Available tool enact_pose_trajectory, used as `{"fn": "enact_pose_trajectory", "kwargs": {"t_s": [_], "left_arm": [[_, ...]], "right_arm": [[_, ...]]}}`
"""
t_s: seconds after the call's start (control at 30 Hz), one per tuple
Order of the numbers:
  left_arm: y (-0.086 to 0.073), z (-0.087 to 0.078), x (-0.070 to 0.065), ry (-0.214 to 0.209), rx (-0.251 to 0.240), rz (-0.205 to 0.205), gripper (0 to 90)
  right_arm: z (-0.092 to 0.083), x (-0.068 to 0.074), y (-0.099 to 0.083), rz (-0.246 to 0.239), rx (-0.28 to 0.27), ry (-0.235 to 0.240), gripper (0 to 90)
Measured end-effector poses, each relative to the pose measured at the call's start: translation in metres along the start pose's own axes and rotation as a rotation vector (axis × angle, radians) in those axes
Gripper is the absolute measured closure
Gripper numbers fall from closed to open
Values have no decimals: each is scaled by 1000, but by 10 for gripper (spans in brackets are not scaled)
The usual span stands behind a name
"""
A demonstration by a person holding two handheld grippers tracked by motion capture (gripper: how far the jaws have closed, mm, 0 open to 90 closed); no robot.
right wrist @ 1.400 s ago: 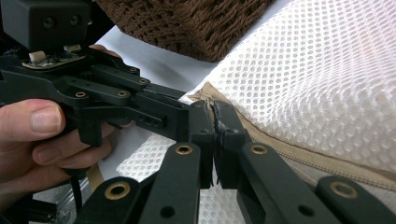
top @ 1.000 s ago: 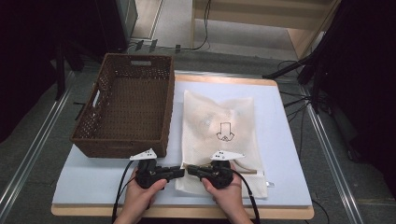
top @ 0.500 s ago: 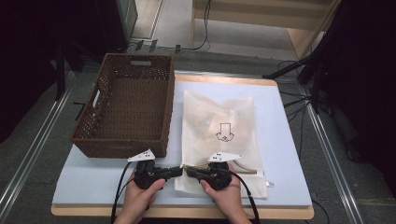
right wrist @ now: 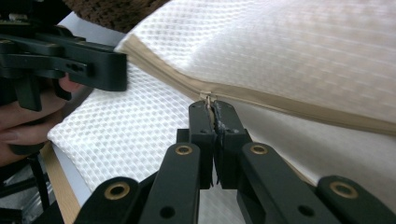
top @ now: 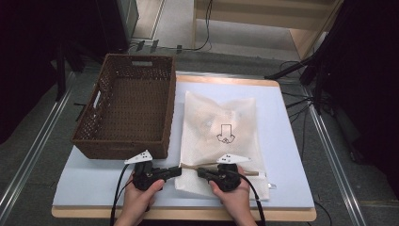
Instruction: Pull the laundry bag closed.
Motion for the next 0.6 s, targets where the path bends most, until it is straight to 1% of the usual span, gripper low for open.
{"fn": "enact_pose_trajectory", "kwargs": {"t_s": [0.13, 0.2, 0.37, 0.47, 0.53, 0.57, 0.6], "left_arm": [[0, 1, -1, 8, 8, 8, 869], [-1, 2, -1, 17, 13, 13, 868], [-2, 2, -2, 24, 15, 27, 868], [-2, 2, -4, 41, 4, 36, 867], [-4, 2, -5, 56, 14, 54, 867], [-4, 2, -5, 63, 21, 58, 867], [-3, 2, -5, 63, 25, 58, 867]], "right_arm": [[-7, -7, -2, 10, -1, -15, 879], [-10, -10, -3, 4, -5, -32, 879], [-17, -15, -6, 1, -10, -59, 878], [-20, -17, -7, 0, -13, -72, 878], [-22, -17, -7, 9, -20, -73, 878], [-22, -17, -8, 3, -21, -79, 878], [-22, -16, -9, -20, -19, -85, 878]]}}
Point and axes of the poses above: each handheld gripper's, and its own axes: z roughly forward along the jaws, y roughly out of its top, x roughly to its left, the point moved 3 cm from there along z, roughly forward along the jaws, and after that the axes turned 10 degrees about -y, right-handed, at the moved point
